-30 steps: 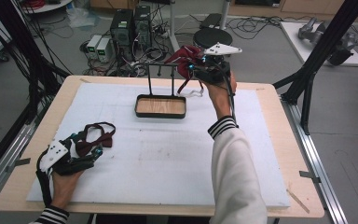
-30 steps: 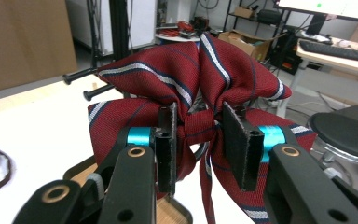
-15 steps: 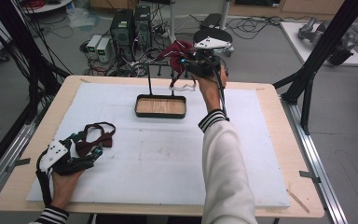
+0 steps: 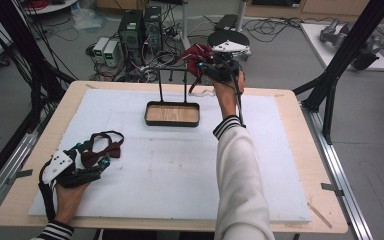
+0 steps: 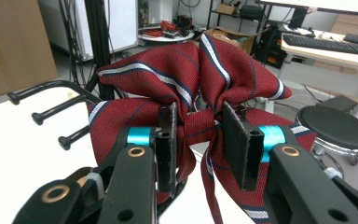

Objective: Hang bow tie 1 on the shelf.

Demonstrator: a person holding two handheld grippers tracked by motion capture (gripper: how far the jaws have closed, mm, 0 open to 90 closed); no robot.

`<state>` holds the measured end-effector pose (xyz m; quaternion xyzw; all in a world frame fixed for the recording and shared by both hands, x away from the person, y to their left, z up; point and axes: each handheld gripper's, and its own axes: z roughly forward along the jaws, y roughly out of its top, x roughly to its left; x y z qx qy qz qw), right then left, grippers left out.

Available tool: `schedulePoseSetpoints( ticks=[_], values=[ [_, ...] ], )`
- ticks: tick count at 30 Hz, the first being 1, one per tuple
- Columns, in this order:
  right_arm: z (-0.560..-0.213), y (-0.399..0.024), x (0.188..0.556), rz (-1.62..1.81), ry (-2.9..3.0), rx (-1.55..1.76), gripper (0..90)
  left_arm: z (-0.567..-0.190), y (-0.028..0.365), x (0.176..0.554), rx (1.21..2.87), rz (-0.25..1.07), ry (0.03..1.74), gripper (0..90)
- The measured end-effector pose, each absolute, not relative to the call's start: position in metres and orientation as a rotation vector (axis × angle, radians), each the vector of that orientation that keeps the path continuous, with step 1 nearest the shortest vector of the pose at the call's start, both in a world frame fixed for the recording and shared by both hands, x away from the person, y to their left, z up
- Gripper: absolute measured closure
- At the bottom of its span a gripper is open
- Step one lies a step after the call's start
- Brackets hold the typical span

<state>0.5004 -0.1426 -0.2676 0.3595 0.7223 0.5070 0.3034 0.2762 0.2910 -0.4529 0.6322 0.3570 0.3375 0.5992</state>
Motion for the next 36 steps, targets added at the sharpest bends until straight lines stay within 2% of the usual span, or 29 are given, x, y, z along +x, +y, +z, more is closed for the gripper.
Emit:
schedulePoseSetpoints(
  ticks=[22, 36],
  values=[
    [-0.288, -0.177, 0.509, 1.217, 1.931, 1.051, 66.8, -0.453, 0.291, 0.276, 1.472, 0.787, 0.824, 15.2],
    [-0.296, -0.184, 0.511, 1.195, 1.973, 1.094, 66.4, -0.453, 0.291, 0.276, 1.471, 0.788, 0.822, 15.2]
  ],
)
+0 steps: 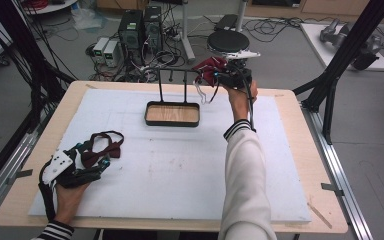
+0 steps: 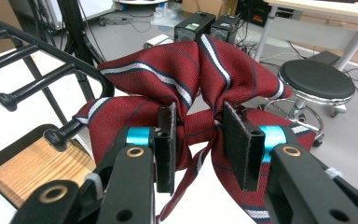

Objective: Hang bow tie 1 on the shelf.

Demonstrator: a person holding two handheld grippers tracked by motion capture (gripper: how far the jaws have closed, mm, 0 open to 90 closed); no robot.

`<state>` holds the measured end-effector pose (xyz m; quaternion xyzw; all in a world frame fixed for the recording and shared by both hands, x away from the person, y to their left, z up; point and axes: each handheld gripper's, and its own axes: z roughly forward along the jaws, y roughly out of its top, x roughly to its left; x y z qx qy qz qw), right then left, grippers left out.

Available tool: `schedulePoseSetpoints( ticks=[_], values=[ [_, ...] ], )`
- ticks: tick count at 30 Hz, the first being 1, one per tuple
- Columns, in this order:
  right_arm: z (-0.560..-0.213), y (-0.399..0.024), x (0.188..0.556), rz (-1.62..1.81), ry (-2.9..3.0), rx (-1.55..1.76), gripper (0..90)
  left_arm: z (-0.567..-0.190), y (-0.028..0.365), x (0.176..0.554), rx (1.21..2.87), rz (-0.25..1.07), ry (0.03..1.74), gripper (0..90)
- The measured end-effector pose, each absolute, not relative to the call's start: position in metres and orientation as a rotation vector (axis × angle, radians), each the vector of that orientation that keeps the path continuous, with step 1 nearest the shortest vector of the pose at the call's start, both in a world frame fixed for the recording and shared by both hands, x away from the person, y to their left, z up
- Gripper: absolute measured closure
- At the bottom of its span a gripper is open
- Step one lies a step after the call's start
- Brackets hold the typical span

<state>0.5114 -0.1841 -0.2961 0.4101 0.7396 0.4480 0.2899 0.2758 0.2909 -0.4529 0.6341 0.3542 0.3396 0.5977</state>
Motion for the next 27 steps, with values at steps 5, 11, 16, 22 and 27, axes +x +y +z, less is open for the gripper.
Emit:
schedulePoseSetpoints(
  ticks=[5, 11, 16, 22, 27],
  values=[
    [-0.297, -0.184, 0.512, 1.188, 1.983, 1.095, 65.6, -0.453, 0.291, 0.276, 1.470, 0.789, 0.821, 15.2],
    [-0.298, -0.184, 0.513, 1.192, 1.993, 1.103, 60.3, -0.453, 0.291, 0.276, 1.470, 0.790, 0.821, 15.2],
    [-0.300, -0.184, 0.514, 1.171, 2.015, 1.125, 38.0, -0.453, 0.291, 0.276, 1.470, 0.791, 0.821, 15.2],
    [-0.297, -0.186, 0.510, 1.205, 1.984, 1.152, 19.0, -0.453, 0.291, 0.276, 1.473, 0.791, 0.821, 15.2],
    [-0.290, -0.188, 0.503, 1.213, 1.997, 1.120, 15.0, -0.453, 0.290, 0.276, 1.471, 0.794, 0.822, 15.2]
  ],
)
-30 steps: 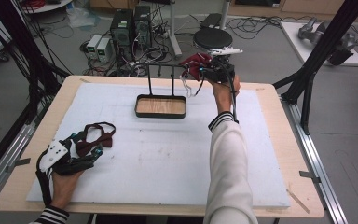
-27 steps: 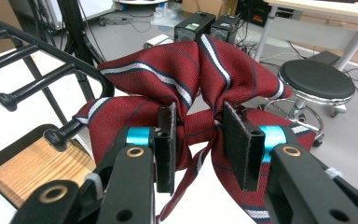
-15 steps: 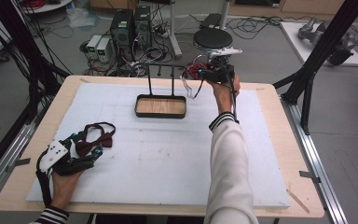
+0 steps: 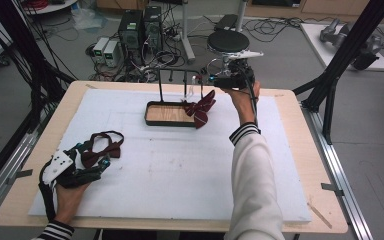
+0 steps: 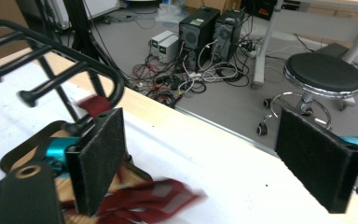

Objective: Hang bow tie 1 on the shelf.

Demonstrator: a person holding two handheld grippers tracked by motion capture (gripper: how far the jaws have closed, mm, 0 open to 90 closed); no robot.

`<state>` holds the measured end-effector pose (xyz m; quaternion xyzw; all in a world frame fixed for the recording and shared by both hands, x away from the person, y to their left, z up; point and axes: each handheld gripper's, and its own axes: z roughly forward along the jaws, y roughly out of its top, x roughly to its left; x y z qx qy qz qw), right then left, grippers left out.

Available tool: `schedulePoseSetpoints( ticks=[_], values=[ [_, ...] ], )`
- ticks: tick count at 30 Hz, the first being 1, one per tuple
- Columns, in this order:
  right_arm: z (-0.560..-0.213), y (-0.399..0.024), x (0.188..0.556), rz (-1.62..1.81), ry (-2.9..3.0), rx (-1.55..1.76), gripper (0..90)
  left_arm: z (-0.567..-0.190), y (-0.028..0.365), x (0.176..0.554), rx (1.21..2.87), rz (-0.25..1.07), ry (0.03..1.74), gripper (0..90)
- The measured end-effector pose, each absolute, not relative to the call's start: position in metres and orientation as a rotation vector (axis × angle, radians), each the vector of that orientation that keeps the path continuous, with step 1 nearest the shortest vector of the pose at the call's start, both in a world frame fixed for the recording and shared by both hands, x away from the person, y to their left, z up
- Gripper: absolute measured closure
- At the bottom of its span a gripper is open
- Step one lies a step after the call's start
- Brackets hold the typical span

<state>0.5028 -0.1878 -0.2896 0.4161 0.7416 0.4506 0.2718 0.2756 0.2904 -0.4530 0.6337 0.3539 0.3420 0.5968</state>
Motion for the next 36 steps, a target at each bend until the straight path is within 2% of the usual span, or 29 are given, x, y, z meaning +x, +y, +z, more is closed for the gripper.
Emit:
schedulePoseSetpoints(
  ticks=[8, 17, 22, 29, 36],
  values=[
    [-0.267, -0.198, 0.469, 1.277, 2.005, 1.062, 14.0, -0.453, 0.290, 0.276, 1.472, 0.793, 0.822, 15.2],
    [-0.251, -0.223, 0.401, 1.361, 1.952, 0.953, 15.0, -0.453, 0.290, 0.275, 1.474, 0.797, 0.819, 15.2],
    [-0.262, -0.229, 0.374, 1.405, 1.916, 0.954, 15.0, -0.453, 0.291, 0.276, 1.470, 0.793, 0.822, 15.1],
    [-0.289, -0.241, 0.316, 1.493, 1.832, 0.925, 15.0, -0.453, 0.291, 0.276, 1.469, 0.792, 0.821, 15.1],
    [-0.335, -0.254, 0.269, 1.509, 1.764, 0.948, 15.0, -0.453, 0.291, 0.276, 1.470, 0.794, 0.821, 15.1]
  ],
)
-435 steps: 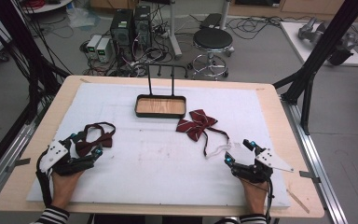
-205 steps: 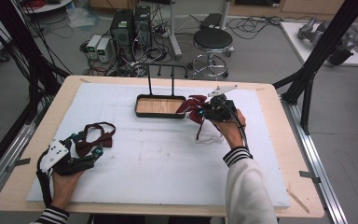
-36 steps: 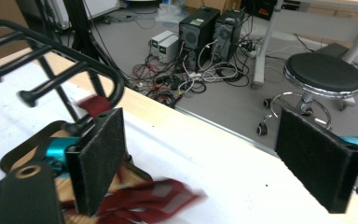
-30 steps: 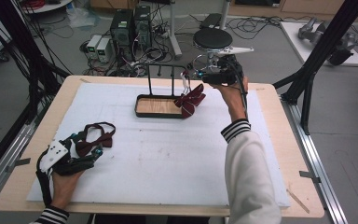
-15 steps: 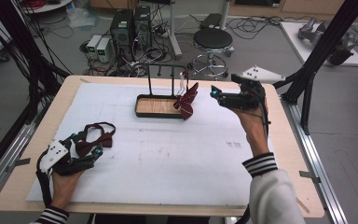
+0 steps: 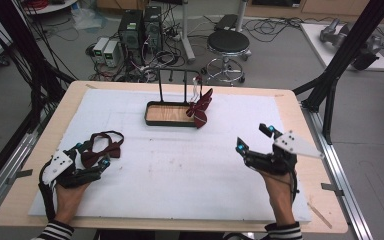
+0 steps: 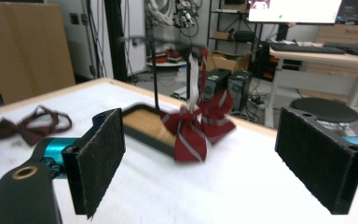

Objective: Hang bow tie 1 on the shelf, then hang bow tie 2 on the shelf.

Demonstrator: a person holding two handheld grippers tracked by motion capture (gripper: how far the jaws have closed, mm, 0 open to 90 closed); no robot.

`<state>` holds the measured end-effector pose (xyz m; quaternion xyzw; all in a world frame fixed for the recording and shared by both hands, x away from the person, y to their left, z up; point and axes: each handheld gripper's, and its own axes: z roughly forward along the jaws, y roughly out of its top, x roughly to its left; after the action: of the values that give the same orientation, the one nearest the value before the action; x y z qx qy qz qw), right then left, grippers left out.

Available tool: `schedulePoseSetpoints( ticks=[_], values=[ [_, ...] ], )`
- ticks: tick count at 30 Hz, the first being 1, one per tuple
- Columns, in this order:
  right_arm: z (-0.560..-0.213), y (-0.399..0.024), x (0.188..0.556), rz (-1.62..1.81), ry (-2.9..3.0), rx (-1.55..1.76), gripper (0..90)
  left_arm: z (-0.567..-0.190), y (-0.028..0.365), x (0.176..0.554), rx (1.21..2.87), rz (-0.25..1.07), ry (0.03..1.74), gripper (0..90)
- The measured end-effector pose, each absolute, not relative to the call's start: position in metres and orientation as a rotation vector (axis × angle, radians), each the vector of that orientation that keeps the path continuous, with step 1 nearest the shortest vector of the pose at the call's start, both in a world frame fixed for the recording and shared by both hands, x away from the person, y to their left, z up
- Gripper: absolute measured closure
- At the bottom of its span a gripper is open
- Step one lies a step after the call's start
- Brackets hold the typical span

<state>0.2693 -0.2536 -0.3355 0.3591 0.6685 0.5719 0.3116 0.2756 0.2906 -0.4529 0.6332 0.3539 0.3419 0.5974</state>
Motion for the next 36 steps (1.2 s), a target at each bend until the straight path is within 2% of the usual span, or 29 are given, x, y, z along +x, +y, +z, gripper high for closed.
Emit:
schedulePoseSetpoints(
  ticks=[7, 15, 36],
  values=[
    [-0.389, -0.262, 0.249, 1.511, 1.699, 0.965, 14.6, -0.453, 0.290, 0.275, 1.471, 0.796, 0.822, 15.0],
    [-0.426, -0.261, 0.246, 1.555, 1.636, 0.969, 13.8, -0.453, 0.290, 0.275, 1.472, 0.801, 0.818, 14.9],
    [-0.443, -0.258, 0.250, 1.552, 1.655, 0.978, 13.8, -0.453, 0.292, 0.273, 1.435, 0.815, 0.824, 14.2]
  ],
)
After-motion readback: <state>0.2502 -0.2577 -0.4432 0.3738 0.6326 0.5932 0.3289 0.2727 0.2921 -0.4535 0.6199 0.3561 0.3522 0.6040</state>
